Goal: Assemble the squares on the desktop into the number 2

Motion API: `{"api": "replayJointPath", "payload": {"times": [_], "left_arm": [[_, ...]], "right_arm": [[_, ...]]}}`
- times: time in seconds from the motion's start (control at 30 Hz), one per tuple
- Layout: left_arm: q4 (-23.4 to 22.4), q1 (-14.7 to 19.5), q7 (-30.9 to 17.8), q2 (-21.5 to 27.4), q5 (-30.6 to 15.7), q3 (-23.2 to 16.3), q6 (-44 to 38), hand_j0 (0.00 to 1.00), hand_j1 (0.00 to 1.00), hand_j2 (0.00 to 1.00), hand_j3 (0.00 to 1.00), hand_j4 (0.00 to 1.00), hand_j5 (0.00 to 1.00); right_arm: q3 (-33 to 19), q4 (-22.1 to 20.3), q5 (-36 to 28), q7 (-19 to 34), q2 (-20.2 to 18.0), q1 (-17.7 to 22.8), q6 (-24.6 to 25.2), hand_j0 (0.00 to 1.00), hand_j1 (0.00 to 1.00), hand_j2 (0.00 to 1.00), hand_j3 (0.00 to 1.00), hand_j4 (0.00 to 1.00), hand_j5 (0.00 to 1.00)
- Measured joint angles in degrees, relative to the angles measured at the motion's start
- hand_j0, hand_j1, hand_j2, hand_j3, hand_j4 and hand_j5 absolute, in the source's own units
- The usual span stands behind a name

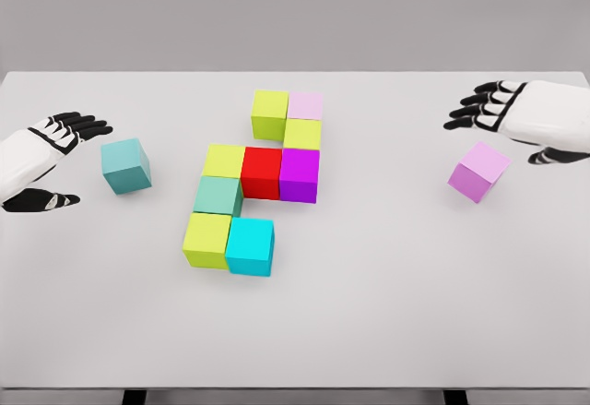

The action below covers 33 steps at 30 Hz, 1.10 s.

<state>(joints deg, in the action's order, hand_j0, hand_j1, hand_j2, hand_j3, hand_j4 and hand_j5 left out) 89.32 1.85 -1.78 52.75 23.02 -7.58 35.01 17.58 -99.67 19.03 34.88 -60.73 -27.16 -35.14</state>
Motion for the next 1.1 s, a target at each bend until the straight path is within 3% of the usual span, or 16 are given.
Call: {"api": "replayJointPath", "payload": {"times": [0.2, 0.33, 0.4, 0.5, 0.6, 0.67, 0.8, 1.03, 1.1], "left_arm": [[0.43, 0.70, 0.02, -0.97, -0.32, 0.14, 0.00, 1.00, 1.00, 1.00, 1.00, 1.00, 1.00], [5.58, 0.53, -0.47, -1.27, -4.45, -0.09, -0.26, 1.00, 1.00, 1.00, 1.00, 1.00, 1.00], [8.31, 1.23, -4.38, -0.20, -8.30, -0.12, -6.86, 1.00, 1.00, 1.00, 1.00, 1.00, 1.00], [10.47, 6.06, -14.11, 1.58, -13.59, -0.36, -22.50, 1.00, 1.00, 1.00, 1.00, 1.00, 1.00], [11.32, 11.16, -25.65, 2.00, -15.94, -1.98, -39.17, 1.00, 1.00, 1.00, 1.00, 1.00, 1.00], [11.56, 11.34, -29.34, 2.07, -16.89, -4.36, -46.42, 1.00, 1.00, 1.00, 1.00, 1.00, 1.00], [11.76, 12.65, -32.21, 2.29, -19.32, -9.05, -52.05, 1.00, 1.00, 1.00, 1.00, 1.00, 1.00], [11.76, 18.19, -33.13, 1.85, -19.53, -10.98, -57.77, 1.00, 1.00, 1.00, 1.00, 1.00, 1.00], [11.70, 22.06, -33.17, 0.66, -18.08, -12.54, -61.15, 0.99, 0.99, 0.99, 0.99, 0.99, 0.99]], "right_arm": [[0.50, -0.41, -0.63, 0.12, 2.58, -0.97, 0.01, 1.00, 1.00, 1.00, 1.00, 1.00, 1.00], [2.80, 1.15, -0.53, 0.14, 2.74, -0.71, -0.01, 1.00, 1.00, 1.00, 1.00, 1.00, 1.00], [3.34, 2.28, -0.32, 0.14, 1.81, -0.27, -0.02, 1.00, 1.00, 1.00, 1.00, 1.00, 1.00], [3.36, 2.61, -0.17, 0.15, 1.60, -1.06, -0.02, 1.00, 1.00, 1.00, 1.00, 1.00, 1.00], [3.77, 3.02, 0.42, 0.14, 1.62, -1.06, 0.00, 1.00, 1.00, 1.00, 1.00, 1.00, 1.00], [4.29, 4.68, 1.04, 0.14, 1.90, -1.41, 0.01, 1.00, 1.00, 1.00, 1.00, 1.00, 1.00], [5.57, 8.29, 5.01, 0.14, 3.21, -2.28, 0.00, 1.00, 1.00, 1.00, 1.00, 1.00, 1.00], [9.11, 11.68, 10.04, 0.14, 5.52, -5.01, 0.01, 1.00, 1.00, 1.00, 1.00, 1.00, 1.00], [10.11, 12.53, 11.07, 0.14, 6.04, -5.45, 0.01, 1.00, 1.00, 1.00, 1.00, 1.00, 1.00]]}}
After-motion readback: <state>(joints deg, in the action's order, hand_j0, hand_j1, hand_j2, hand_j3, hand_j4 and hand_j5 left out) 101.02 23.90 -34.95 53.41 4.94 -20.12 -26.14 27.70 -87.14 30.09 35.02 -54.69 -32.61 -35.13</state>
